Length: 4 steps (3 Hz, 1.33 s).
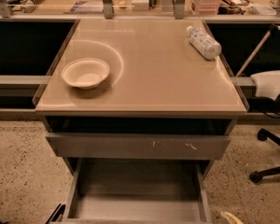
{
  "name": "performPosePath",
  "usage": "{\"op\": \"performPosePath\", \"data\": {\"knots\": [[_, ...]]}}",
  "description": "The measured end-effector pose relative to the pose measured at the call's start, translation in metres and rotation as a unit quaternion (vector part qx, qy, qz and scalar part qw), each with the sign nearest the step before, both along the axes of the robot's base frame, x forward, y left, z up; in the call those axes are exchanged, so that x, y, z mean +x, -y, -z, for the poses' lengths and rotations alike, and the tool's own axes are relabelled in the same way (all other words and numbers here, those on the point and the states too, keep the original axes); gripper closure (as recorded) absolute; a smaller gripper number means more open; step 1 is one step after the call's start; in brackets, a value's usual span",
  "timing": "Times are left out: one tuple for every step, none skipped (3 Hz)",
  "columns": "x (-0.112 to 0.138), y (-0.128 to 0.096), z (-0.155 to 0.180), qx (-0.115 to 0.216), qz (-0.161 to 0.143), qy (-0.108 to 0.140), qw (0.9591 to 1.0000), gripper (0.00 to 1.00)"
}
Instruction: Close middle drawer
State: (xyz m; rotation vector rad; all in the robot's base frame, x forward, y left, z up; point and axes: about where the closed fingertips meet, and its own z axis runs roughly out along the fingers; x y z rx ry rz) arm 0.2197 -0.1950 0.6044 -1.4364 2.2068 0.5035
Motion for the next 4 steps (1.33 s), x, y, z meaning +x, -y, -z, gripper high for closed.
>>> {"op": "performPosePath", "data": {"knots": [[0.000, 0.000, 0.000, 0.000, 0.000, 0.000, 1.0000, 0.00], [-0.011, -0.004, 0.021, 0.013, 0.009, 0.017, 0.9997, 0.00], [-0.028, -0.009, 0.067, 0.035, 0.020, 0.038, 0.9985, 0.00], [-0.042, -0.008, 0.108, 0.047, 0.030, 0.043, 0.9975, 0.00]]}}
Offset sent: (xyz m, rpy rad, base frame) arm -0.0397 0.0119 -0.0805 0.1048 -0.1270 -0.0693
